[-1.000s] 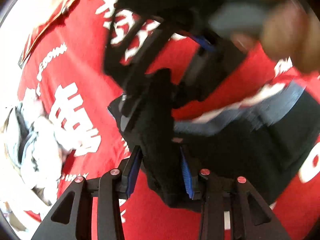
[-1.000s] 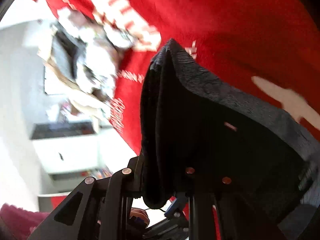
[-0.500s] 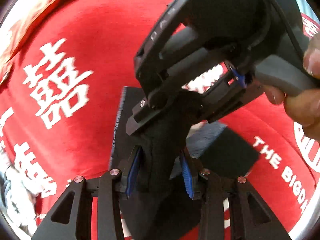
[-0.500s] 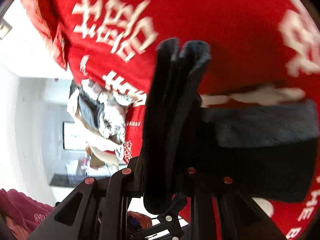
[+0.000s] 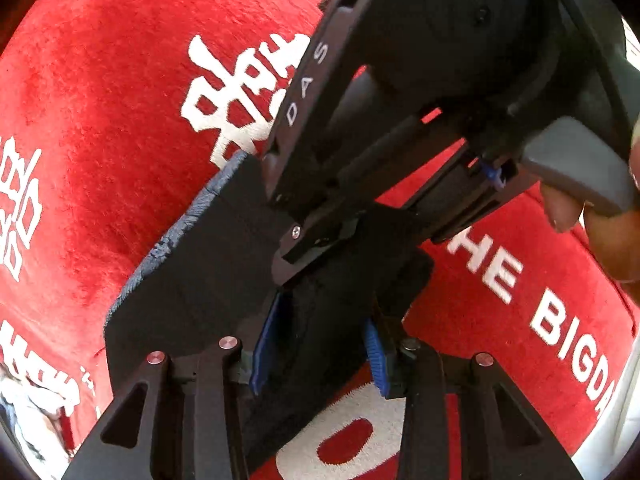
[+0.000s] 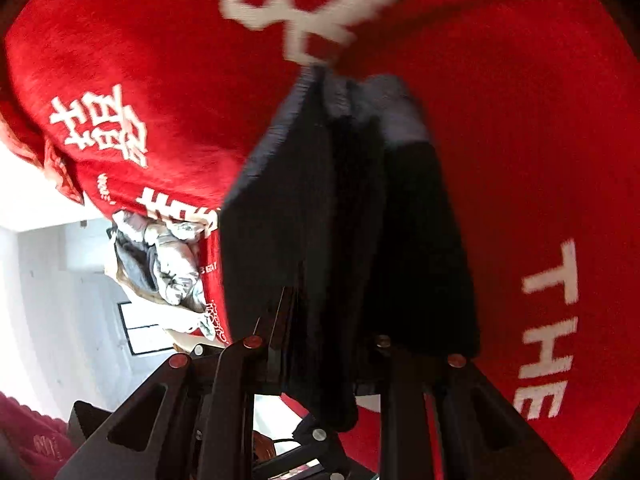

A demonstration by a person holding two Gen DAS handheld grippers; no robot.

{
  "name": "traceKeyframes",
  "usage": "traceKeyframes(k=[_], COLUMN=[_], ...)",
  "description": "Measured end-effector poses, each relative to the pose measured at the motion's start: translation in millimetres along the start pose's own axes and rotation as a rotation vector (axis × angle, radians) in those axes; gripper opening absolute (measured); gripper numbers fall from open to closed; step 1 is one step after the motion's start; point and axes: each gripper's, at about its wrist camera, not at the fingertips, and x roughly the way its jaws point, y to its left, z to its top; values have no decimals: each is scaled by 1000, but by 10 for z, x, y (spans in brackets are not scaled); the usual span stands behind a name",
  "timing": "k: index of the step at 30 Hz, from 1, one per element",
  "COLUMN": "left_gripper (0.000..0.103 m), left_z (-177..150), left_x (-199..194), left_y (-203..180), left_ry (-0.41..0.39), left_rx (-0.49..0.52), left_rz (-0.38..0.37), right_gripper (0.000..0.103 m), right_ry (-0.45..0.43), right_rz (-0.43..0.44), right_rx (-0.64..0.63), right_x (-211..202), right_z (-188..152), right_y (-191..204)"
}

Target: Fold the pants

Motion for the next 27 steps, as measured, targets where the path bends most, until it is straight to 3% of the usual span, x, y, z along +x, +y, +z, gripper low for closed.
traceKeyframes(k=[1,3,6,10,11,12,15,20,22,27], left_gripper=[44,62,64,67,80,86,87,87,87,87], left_z=[-9,-34,-105,-240,-268,-318,-465,-695,-802,-911], left_x=[-10,-46,-166,-314,-323,-331,-294,-109,-76,32], left_y=[0,48,199,524,601,720,1052,1491,1612,1758], left_ry=[0,21,48,95,110,131,193,303,341,374], left_rx=[8,9,-12,-85,-112,-160,-302,-517,-582,-664], left_rz=[-2,-29,-48,-55,-57,-58,-59,-75,-85,-130], right_gripper=[25,27,27,31,31,31,31,33,47,51], right_ry=[-1,-7,-18,-79,-99,-123,-167,-129,-126,-152], right_rz=[12,28,12,-120,-162,-221,-349,-468,-545,-597], right_rx=[21,36,48,-9,-28,-57,-114,-133,-159,-132], right_x=[0,-30,-165,-244,-271,-308,-404,-300,-226,-247], right_z=[6,-26,-67,-148,-165,-187,-251,-301,-332,-378], right_y=[-87,-144,-222,-1,49,112,233,207,199,223])
